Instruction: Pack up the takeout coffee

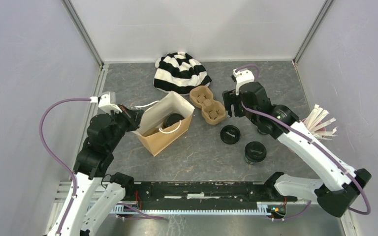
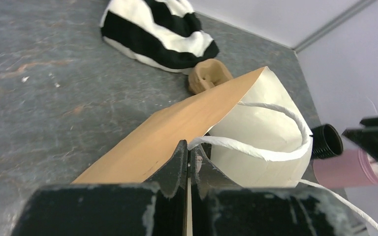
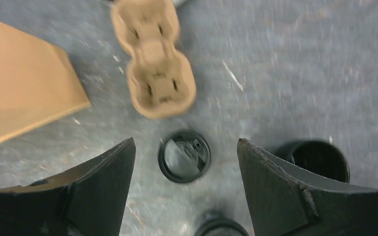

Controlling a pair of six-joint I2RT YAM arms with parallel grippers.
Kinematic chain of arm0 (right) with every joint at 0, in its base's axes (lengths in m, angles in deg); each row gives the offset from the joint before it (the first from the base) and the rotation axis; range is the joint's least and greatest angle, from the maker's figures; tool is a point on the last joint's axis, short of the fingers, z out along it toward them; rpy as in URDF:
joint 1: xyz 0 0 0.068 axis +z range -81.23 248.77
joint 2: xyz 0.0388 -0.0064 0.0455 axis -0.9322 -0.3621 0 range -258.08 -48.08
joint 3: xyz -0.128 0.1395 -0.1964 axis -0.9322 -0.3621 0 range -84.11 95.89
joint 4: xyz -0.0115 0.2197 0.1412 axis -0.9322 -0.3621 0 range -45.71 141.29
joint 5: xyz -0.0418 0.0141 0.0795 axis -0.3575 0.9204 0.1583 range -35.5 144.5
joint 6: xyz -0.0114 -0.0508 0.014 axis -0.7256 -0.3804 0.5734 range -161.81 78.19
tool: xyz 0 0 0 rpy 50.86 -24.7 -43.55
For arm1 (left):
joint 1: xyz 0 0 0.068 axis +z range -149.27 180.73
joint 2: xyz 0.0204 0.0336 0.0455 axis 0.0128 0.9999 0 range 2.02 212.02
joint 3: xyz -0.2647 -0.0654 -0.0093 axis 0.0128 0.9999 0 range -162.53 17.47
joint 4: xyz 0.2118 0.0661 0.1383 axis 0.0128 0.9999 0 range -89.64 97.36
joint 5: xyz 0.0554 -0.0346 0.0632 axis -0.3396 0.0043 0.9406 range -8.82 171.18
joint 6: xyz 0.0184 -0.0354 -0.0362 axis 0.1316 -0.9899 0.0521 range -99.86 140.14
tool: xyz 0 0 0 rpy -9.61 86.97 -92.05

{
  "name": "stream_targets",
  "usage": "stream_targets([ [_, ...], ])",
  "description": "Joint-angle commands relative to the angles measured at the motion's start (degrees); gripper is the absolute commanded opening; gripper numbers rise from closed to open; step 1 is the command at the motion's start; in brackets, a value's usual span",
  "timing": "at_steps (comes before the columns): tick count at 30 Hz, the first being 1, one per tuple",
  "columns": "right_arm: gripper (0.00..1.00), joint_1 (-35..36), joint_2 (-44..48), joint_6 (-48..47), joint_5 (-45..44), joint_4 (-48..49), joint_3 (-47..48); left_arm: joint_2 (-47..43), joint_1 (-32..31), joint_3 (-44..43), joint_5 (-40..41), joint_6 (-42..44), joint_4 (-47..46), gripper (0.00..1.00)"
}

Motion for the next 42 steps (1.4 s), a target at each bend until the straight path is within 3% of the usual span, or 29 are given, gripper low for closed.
stream_targets([
  [1,0.84,-5.2,-4.8,7.3,6.7,-16.0,0.1,5.1,0.0,-6.5,8.1,-5.9,9.4,0.02],
  [7,0.91,-8.7,-5.1,14.8,8.1,-23.7,-5.2,11.6,0.0,-12.4,9.9,-8.8,17.4,0.02],
  [21,0.98,-9.8,2.7,24.4,1.8,-32.4,-13.0,11.9,0.0,-14.2,9.8,-7.5,18.6,0.02],
  [42,0.98,-12.4,7.1,25.0,4.2,-29.4,-20.3,12.7,0.0,-13.7,8.2,-8.3,19.3,0.02],
])
